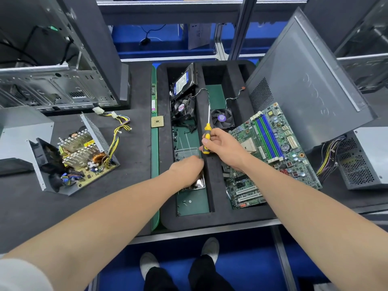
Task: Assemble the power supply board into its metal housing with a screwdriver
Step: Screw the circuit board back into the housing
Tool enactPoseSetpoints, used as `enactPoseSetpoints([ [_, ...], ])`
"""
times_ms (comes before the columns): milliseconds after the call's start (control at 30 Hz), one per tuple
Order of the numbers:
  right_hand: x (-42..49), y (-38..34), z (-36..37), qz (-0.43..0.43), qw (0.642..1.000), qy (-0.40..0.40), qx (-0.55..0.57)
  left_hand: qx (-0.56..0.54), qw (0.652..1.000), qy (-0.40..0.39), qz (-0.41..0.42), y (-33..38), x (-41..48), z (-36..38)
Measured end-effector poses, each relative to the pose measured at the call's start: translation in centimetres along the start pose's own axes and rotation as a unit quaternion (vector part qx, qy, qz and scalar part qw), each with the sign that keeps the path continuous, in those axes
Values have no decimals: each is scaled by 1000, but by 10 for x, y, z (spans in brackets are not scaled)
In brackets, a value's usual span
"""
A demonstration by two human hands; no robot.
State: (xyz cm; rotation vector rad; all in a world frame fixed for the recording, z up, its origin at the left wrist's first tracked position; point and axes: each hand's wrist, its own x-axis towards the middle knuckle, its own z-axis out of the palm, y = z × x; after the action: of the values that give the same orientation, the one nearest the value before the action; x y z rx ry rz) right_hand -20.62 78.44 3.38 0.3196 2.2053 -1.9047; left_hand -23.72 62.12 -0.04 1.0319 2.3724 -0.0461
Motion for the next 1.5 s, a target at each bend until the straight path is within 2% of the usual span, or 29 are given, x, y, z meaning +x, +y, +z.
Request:
enactPoseSetpoints([
  [100,1,-1,0,1,1000,5,-19,-90,992,84,2,-5,-8,-15],
  [200,3,-3,1,17,1000,13,-20,-189,976,101,-42,-15,-30,-41],
  [267,8,-9,4,22,999,22,-36,-216,966,135,-50,-31,-51,-55],
  [367,15,-33,22,-5,999,28,-35,-309,922,221,-77,-56,-87,-75],
  [433,19,-58,41,-29,999,34,1,-421,855,283,-103,-73,-112,-88],
  [533,25,-95,78,-60,996,16,70,-565,719,382,-135,-99,-151,-97],
  [600,26,-116,104,-73,990,0,120,-642,629,414,-146,-110,-176,-95],
  [700,22,-136,145,-69,974,-14,218,-725,514,429,-160,-122,-205,-82],
  [800,15,-145,184,-63,962,-18,267,-790,407,432,-151,-132,-221,-71],
  [900,10,-150,215,-80,964,7,253,-852,263,435,-128,-143,-230,-61],
  [967,7,-151,229,-99,973,27,208,-876,198,426,-111,-149,-233,-54],
  [1000,6,-152,234,-107,976,32,189,-882,183,421,-105,-153,-234,-50],
  [1100,4,-151,244,-121,982,42,140,-895,170,401,-95,-164,-234,-40],
  [1300,4,-152,249,-133,984,74,95,-909,171,367,-100,-180,-231,-36],
  [1500,1,-153,244,-152,983,76,76,-924,155,333,-111,-179,-232,-43],
])
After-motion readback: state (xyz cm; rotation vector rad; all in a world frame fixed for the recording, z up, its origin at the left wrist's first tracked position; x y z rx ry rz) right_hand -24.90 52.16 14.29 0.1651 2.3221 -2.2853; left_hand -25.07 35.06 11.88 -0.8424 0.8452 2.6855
